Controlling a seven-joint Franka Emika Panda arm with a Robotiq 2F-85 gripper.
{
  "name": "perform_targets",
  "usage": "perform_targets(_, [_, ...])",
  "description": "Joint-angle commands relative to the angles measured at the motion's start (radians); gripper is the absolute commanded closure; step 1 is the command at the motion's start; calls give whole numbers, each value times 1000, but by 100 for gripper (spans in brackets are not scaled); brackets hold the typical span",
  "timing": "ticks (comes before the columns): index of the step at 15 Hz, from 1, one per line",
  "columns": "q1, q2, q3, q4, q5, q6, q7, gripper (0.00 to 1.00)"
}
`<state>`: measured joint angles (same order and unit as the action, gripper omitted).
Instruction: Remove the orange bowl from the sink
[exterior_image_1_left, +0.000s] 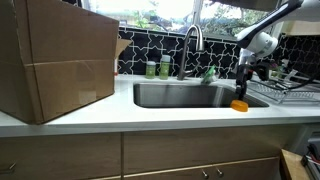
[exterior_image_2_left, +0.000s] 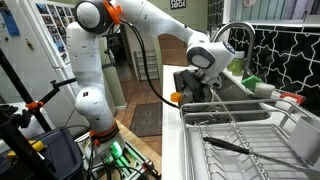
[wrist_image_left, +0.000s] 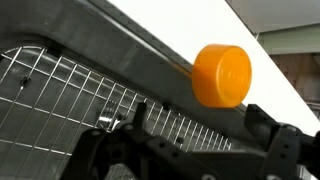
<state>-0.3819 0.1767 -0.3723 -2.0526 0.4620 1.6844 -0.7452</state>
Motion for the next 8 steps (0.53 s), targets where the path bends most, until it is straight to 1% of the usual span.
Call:
perform_targets(1, [-44,63,33,64,-13,-91,-191,0])
perform_targets(3, [-52,88,46,88,-16,-145,-282,0])
perform_targets(5, [-58,115,58,114,-15,-199,-347,0])
perform_targets(8, [-66,166,71,164,-22,-279,-406,0])
